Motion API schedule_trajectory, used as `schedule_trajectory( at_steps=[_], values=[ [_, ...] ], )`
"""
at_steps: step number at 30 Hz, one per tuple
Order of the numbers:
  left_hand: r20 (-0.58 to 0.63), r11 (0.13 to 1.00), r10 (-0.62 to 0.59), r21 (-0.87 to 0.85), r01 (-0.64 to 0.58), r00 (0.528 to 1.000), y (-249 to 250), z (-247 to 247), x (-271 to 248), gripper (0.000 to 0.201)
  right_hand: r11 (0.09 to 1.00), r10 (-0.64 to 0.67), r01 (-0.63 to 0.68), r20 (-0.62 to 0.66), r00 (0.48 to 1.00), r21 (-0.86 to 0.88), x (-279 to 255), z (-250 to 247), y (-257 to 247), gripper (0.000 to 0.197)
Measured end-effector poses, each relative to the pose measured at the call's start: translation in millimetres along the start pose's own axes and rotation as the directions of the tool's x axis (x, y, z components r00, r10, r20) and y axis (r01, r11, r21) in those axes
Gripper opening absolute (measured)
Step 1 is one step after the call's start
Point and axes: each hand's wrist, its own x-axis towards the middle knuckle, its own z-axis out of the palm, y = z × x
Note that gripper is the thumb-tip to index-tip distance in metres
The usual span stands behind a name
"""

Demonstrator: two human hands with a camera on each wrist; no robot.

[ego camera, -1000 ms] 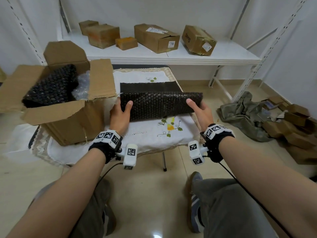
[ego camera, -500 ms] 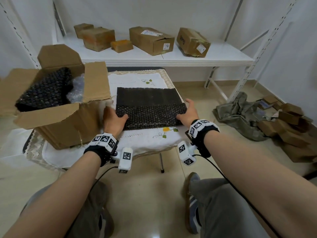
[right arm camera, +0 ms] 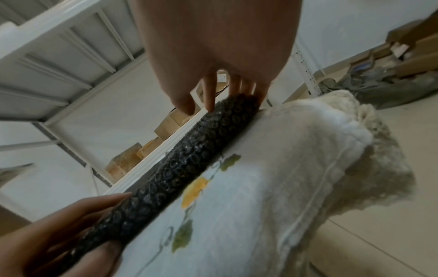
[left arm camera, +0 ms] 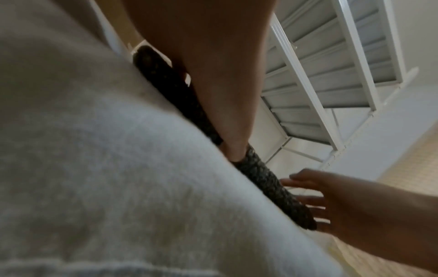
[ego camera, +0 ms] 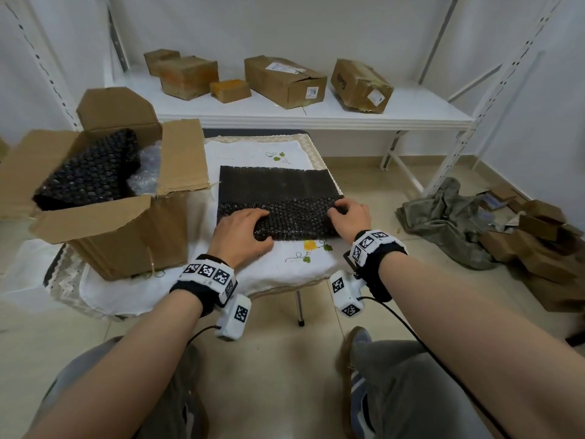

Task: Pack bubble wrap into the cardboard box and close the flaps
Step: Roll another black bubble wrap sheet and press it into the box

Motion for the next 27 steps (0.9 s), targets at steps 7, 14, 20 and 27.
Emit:
schedule_trajectory(
  at_steps=[7, 14, 20, 27],
  values=[
    [-0.193, 0.998, -0.014, 0.053, 0.025, 0.981, 12.5, -6.2, 5.0, 0.029, 0.868, 0.116, 0.041, -0.282, 0.952, 0.496, 4.6, -7.9, -7.0, 0.029],
    [-0.15, 0.834, -0.203, -0.545, 0.091, 0.968, 22.1, -29.6, 21.8, 0.018, 0.71, 0.082, -0.128, 0.1, 0.992, 0.693, 4.2, -6.3, -16.4, 0.046],
    [0.183, 0.263, -0.197, -0.937, 0.232, 0.963, 32.6, -38.7, 29.4, 0.024, 0.633, -0.18, -0.138, 0.318, 0.931, 0.762, -6.4, -2.0, -33.3, 0.053],
    [0.267, 0.165, -0.145, -0.943, 0.289, 0.953, 40.5, -34.9, 22.9, 0.035, 0.586, -0.241, -0.284, 0.497, 0.833, 0.759, -12.4, -4.0, -45.9, 0.057]
  ],
)
